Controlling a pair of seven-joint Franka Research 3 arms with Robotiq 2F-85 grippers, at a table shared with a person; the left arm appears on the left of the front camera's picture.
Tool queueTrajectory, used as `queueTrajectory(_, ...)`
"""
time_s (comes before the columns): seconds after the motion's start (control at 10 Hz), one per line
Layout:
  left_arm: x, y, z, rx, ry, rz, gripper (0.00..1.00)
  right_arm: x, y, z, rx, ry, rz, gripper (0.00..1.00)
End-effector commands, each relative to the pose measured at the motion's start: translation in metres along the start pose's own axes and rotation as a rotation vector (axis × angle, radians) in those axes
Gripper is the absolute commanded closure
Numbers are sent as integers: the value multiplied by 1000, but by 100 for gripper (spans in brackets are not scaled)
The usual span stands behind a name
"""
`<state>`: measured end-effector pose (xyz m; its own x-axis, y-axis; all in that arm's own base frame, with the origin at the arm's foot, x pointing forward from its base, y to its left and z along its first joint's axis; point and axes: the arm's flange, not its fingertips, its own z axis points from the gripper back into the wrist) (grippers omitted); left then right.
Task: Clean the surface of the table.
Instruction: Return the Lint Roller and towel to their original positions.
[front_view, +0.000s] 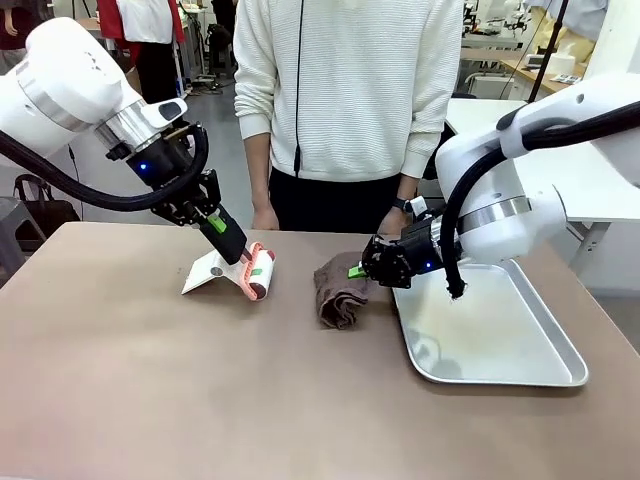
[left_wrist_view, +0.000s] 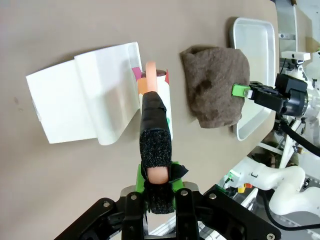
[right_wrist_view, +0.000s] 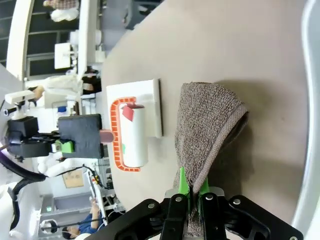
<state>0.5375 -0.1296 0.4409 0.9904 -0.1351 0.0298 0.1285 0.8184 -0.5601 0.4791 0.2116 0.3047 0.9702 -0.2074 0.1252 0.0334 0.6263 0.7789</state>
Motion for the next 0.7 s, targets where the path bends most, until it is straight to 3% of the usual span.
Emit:
queueTrajectory(0.0,8,-8,0,11,-44,21,78,4,8,-1,-39,13,-22,93)
queueTrajectory(0.5,18,6,-8,-31,-120,141,78,8,3,0,-15,4,-38,93)
queueTrajectory(0.6,18,7,-9,-35,-90,141,78,9,2,1,-11,0,-43,93)
